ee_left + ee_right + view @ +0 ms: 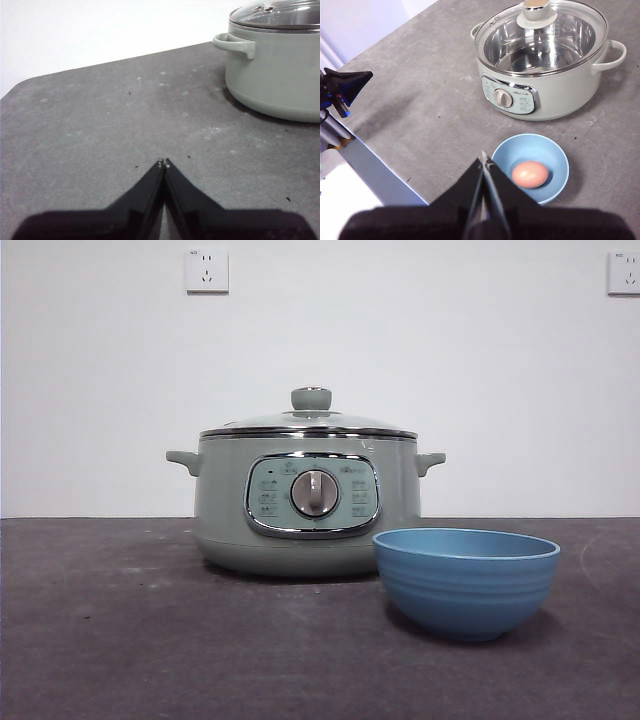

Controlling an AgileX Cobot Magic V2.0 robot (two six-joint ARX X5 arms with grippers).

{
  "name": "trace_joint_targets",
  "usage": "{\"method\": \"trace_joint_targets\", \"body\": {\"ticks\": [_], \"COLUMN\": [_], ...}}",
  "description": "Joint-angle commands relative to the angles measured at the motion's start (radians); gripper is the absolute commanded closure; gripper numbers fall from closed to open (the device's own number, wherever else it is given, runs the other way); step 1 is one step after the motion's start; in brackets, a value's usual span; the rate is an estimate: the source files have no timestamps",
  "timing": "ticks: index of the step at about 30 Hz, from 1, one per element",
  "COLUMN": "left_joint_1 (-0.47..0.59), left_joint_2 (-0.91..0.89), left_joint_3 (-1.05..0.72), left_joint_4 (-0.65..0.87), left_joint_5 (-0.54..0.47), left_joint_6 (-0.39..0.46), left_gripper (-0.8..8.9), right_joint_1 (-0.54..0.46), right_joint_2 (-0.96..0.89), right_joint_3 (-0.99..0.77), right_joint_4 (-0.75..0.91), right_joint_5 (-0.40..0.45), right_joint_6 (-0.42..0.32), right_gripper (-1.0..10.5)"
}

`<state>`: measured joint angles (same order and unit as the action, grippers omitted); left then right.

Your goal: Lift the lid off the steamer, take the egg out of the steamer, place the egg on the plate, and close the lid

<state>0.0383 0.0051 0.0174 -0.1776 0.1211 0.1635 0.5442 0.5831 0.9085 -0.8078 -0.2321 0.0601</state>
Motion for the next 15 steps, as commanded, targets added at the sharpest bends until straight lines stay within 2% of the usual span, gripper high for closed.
{"method": "trace_joint_targets", "body": {"ticks": [1, 5, 7, 11, 15], "left_joint_1": [0.003, 0.003, 0.003, 0.003, 0.003], "left_joint_2": [-0.002, -0.002, -0.002, -0.002, -0.002], "left_joint_3": [-0.014, -0.014, -0.014, -0.014, -0.014], "left_joint_4": [0.005, 0.005, 0.005, 0.005, 0.005], "left_joint_5": [0.003, 0.003, 0.003, 0.004, 0.003], "left_joint_6": [-0.006, -0.006, -0.006, -0.006, -0.006], "left_gripper": [8.17, 8.17, 8.17, 8.17, 8.17], "right_joint_1": [0.005, -0.033, -0.094, -0.273, -0.401], "right_joint_2": [-0.001, -0.027, -0.053, -0.149, -0.283], "right_joint_3": [-0.004, -0.005, -0.007, -0.085, -0.262], "right_joint_4": [0.004, 0.027, 0.048, 0.169, 0.328], "right_joint_5": [0.002, 0.051, 0.030, -0.079, -0.040], "right_joint_6": [-0.005, -0.092, -0.125, -0.128, -0.117], "right_gripper": [9.6, 9.6, 9.6, 9.6, 9.6]}}
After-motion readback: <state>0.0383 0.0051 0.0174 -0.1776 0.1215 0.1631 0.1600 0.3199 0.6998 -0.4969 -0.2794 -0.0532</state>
